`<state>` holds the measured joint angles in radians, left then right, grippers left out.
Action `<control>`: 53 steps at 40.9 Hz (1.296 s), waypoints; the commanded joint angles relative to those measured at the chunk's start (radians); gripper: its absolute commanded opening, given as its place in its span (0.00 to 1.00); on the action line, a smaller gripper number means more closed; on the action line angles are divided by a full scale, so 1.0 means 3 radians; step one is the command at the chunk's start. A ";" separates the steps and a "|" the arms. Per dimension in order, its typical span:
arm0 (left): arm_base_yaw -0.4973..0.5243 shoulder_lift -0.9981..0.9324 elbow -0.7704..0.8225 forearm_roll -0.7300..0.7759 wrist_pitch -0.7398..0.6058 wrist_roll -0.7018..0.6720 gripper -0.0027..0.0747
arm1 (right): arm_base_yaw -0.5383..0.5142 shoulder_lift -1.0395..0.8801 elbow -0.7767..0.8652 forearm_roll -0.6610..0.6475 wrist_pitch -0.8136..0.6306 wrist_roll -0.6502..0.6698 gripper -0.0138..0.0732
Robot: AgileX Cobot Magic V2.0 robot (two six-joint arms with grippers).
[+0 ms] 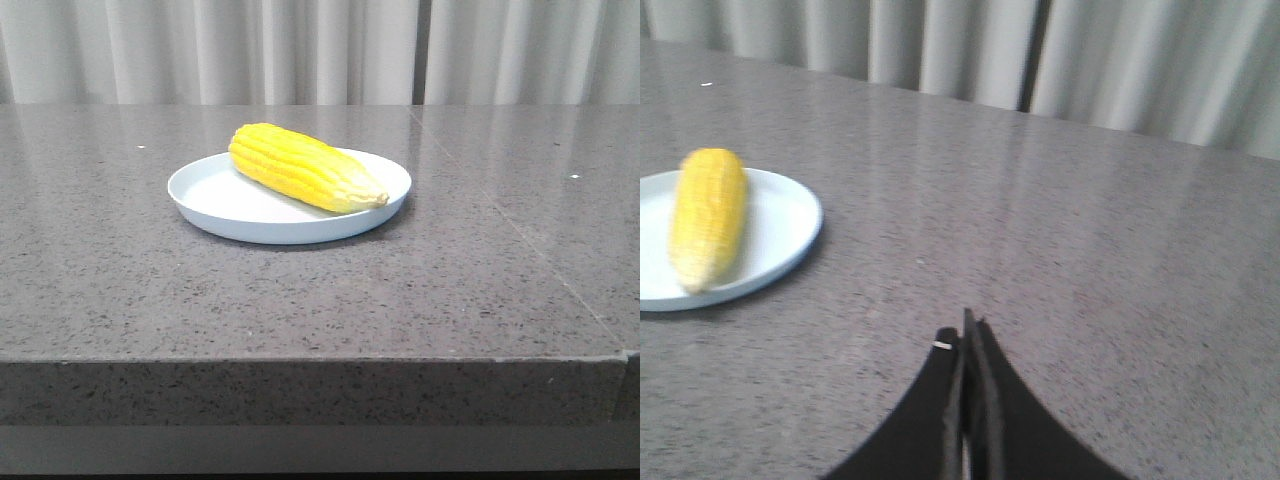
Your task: Place corn on plate with both arms
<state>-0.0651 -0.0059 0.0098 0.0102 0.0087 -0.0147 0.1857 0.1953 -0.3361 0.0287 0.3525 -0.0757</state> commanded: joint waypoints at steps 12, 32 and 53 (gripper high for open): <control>0.0008 -0.0054 0.0072 -0.0034 -0.0282 -0.0036 0.01 | -0.0419 -0.0751 0.1070 0.0118 -0.1385 0.0010 0.06; 0.0008 -0.0054 0.0072 -0.0034 -0.0282 -0.0036 0.01 | -0.0489 -0.0748 0.1137 0.0325 -0.1421 0.0010 0.06; 0.0008 -0.0054 0.0072 -0.0034 -0.0282 -0.0036 0.01 | -0.0558 -0.0744 0.1137 0.0325 -0.1407 0.0010 0.06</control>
<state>-0.0651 -0.0059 0.0098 0.0102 0.0087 -0.0164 0.0229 -0.0100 0.0267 0.1269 0.0116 -0.0734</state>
